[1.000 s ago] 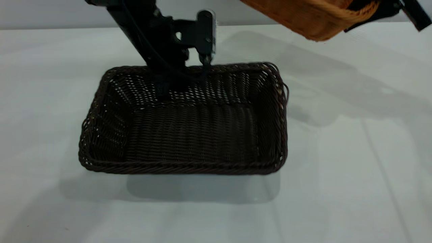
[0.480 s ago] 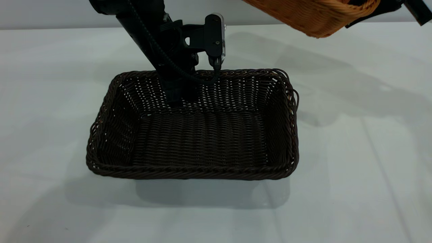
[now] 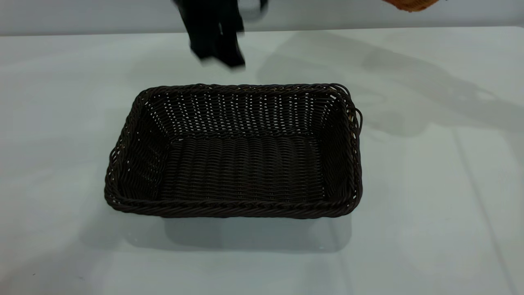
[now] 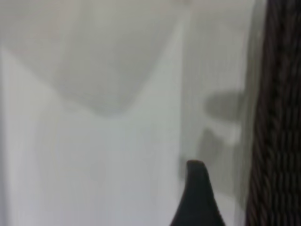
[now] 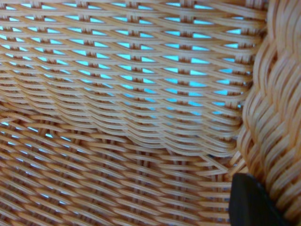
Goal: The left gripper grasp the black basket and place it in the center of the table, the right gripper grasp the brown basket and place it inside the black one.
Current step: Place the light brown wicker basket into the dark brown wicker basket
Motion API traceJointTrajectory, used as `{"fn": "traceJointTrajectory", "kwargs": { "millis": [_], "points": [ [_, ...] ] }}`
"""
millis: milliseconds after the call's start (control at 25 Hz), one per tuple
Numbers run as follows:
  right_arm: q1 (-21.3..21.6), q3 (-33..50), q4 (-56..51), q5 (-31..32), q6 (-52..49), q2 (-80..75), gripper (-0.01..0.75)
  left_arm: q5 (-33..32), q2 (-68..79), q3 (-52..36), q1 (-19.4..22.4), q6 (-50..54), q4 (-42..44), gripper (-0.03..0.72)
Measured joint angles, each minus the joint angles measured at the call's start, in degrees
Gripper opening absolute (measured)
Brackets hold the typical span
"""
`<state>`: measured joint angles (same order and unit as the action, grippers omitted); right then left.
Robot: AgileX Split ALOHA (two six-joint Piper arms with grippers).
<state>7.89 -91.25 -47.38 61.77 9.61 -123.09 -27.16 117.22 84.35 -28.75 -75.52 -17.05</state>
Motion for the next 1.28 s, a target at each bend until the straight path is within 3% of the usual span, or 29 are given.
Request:
{"fn": "traceJointTrajectory", "kwargs": {
  "millis": [160, 280, 400, 600, 800, 960, 1120, 1280],
  "points": [
    [-1.32, -0.05, 0.94, 1.04, -0.63, -0.13, 0.073, -7.22, -11.60, -0.18, 0.00, 0.00, 0.91, 0.488],
    [-4.33, -0.12, 1.96, 4.28, -0.96, -0.13, 0.074, -8.42, -20.63, -0.18, 0.00, 0.10, 2.01, 0.489],
    [-9.47, -0.14, 4.29, 5.69, -0.96, -0.13, 0.074, -7.85, -27.36, -0.18, 0.00, 0.16, 2.07, 0.489],
    [-21.72, -0.14, 11.00, 6.17, -1.23, -0.13, 0.076, -7.50, -33.24, -0.18, 0.00, 1.14, 3.05, 0.489],
    [-29.12, -0.14, 14.50, 7.07, -5.51, -0.13, 0.076, -7.55, -35.50, -0.29, 0.00, 1.62, 3.30, 0.489],
    [-30.72, 1.25, 15.67, 6.97, -6.59, -0.13, 0.077, -7.55, -35.49, -0.29, 0.00, 1.64, 3.35, 0.489],
    [-30.73, 8.06, 15.98, 5.75, -7.81, -0.13, 0.078, -7.60, -35.49, -0.29, 0.00, 1.69, 3.40, 0.489],
    [-30.73, 13.80, 15.55, 0.76, -7.92, -0.13, 0.079, -7.60, -35.49, -0.29, 0.00, 1.69, 3.40, 0.481]
  ]
}}
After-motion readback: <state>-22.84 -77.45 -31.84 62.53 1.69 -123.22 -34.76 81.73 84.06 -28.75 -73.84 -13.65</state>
